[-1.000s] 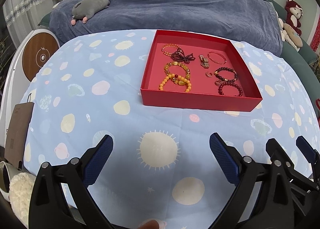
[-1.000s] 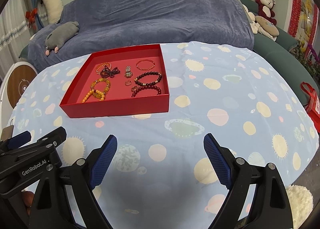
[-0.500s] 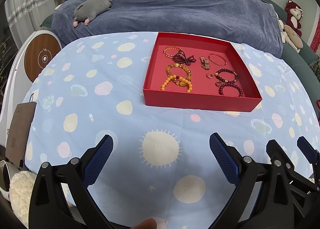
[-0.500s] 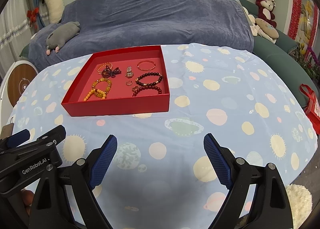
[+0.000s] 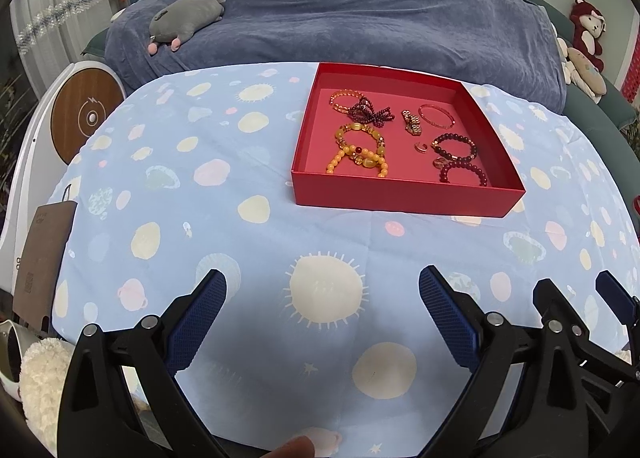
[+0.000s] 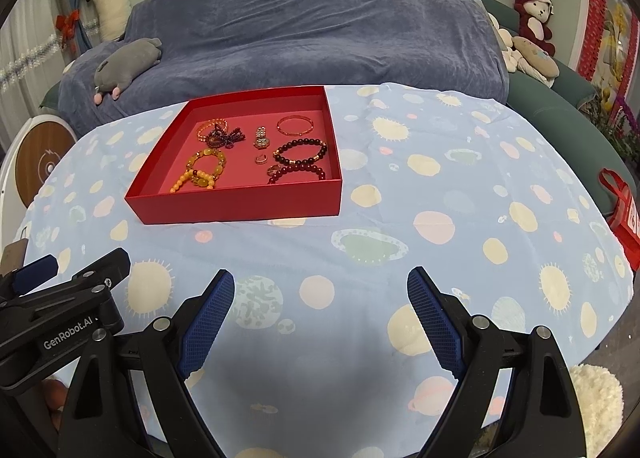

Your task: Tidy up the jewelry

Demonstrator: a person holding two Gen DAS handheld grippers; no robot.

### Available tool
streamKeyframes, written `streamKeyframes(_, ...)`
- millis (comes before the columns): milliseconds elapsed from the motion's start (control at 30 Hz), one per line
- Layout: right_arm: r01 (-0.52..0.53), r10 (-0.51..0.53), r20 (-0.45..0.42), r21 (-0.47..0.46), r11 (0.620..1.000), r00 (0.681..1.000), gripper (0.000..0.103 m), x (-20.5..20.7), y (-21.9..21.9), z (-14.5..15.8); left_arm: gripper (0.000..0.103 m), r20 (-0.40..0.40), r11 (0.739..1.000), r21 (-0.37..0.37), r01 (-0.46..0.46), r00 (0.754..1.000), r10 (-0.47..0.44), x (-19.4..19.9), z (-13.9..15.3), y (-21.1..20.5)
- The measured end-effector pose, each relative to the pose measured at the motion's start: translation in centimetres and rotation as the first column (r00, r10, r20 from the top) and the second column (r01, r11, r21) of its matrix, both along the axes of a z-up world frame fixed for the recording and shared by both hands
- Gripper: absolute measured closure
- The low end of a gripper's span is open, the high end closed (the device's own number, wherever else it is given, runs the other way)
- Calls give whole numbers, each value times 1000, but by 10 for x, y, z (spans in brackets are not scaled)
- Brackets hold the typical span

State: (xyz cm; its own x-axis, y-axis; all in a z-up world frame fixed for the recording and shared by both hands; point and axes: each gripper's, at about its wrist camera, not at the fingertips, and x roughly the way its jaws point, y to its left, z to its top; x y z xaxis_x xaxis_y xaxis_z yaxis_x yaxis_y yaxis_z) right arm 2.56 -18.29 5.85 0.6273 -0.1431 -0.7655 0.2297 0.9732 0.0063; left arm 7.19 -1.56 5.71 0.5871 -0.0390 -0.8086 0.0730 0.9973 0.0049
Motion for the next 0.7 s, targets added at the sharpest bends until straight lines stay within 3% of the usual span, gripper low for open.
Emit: streamKeyframes(700, -21, 21, -23, 3, 1000, 1000, 19, 1, 5, -2, 10, 16, 1000, 9, -17, 1000, 17, -4, 0, 7)
